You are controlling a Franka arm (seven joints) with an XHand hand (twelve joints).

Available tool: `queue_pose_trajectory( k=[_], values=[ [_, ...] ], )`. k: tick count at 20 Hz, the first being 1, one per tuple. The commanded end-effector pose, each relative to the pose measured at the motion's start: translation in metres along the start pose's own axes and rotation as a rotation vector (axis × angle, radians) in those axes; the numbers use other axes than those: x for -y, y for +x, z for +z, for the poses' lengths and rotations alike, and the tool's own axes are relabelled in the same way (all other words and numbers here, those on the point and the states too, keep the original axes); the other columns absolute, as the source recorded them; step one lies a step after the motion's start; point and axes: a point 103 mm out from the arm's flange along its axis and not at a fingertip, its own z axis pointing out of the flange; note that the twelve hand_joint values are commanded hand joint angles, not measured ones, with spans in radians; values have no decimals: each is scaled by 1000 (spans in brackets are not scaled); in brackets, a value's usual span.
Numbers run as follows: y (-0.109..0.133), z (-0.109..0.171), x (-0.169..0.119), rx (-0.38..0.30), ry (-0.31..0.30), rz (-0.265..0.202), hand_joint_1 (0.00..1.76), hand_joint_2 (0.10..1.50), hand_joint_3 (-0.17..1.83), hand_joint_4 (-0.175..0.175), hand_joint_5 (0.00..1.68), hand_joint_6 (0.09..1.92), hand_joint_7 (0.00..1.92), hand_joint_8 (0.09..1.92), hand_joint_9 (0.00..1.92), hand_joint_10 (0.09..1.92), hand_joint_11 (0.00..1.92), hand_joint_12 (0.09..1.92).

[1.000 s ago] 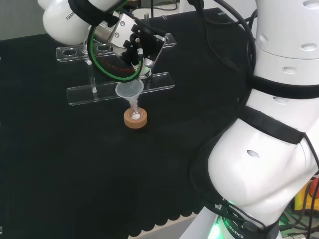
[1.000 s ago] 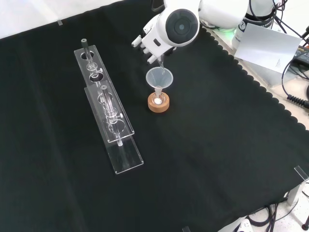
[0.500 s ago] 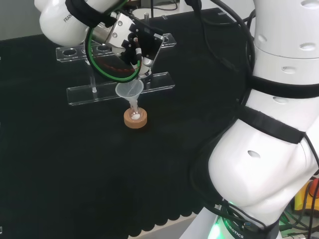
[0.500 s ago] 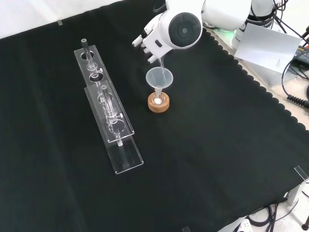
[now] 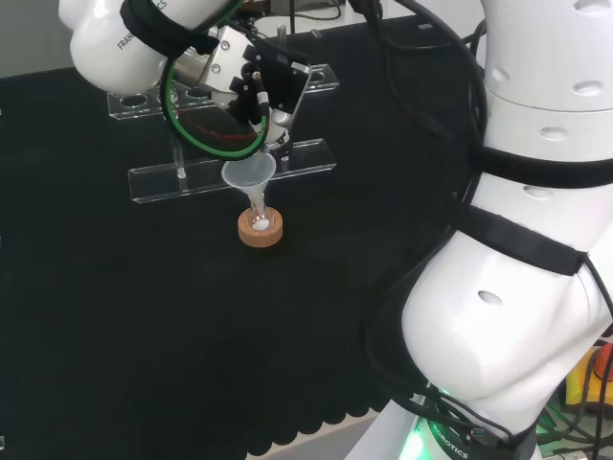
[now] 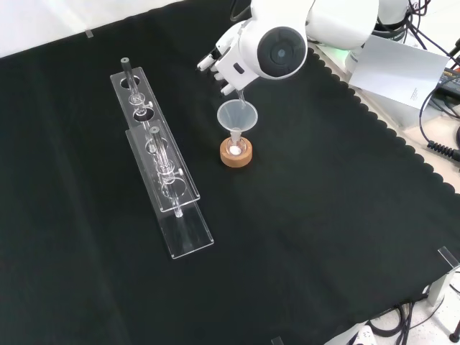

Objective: Pour all the NaCl from the weighing funnel into the round-bottom flask.

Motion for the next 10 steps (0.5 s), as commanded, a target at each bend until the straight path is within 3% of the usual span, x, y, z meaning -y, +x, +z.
queue_pose_trajectory(
  k=[1, 10],
  values=[
    [1, -3, -1, 15, 14, 3, 1071, 742, 665, 175, 1081, 1002, 1113, 697, 1128, 404, 744, 1112],
    [1, -5, -4, 30, 18, 2, 1071, 741, 666, 175, 1081, 1003, 1111, 697, 1126, 403, 745, 1111]
  ],
)
